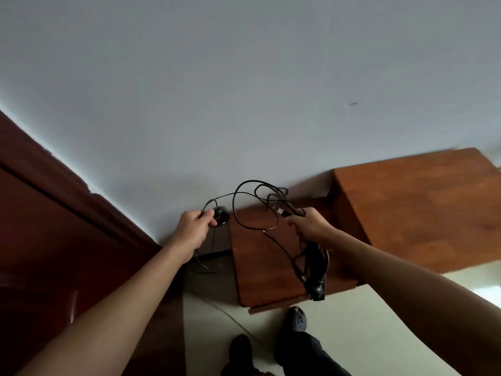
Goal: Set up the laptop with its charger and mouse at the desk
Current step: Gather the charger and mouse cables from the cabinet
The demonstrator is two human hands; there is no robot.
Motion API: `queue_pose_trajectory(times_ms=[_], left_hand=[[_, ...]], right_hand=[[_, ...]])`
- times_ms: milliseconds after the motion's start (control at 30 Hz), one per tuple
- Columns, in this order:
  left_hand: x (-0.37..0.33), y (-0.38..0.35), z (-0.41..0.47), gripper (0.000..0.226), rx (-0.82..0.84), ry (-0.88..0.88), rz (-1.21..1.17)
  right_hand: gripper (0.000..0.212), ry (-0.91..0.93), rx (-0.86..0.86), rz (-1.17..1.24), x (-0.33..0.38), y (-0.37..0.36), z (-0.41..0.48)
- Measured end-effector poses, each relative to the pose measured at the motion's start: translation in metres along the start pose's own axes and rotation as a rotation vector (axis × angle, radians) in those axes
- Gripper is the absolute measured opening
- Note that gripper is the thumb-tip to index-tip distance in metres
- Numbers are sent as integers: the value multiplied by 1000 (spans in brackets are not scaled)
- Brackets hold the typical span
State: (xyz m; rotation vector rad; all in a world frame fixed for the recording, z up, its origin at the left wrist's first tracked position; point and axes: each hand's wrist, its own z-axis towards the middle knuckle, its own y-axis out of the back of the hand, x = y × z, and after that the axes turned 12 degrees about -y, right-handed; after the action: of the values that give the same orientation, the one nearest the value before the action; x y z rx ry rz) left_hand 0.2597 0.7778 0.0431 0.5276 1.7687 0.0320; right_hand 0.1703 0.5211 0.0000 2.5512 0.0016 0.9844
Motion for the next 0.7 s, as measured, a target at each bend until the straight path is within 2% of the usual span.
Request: queue_pose_trajectory(times_ms=[167, 300, 567, 600, 700], left_hand=[[-27, -43, -7, 35, 154, -121, 41], [-54, -100, -26, 36, 292, -224, 58], [-103, -260, -112, 37, 582, -412, 117], [-106, -298, -138, 38, 636, -415, 129], [-106, -343, -165, 38, 699, -393, 130]], right_hand=[[25, -41, -66, 304, -17, 45, -70], [25, -87, -171, 344, -52, 95, -126], [25, -236, -357, 539, -194, 197, -227], [24, -252, -392, 588, -229, 216, -249], [25, -287, -429, 620, -269, 235, -272]])
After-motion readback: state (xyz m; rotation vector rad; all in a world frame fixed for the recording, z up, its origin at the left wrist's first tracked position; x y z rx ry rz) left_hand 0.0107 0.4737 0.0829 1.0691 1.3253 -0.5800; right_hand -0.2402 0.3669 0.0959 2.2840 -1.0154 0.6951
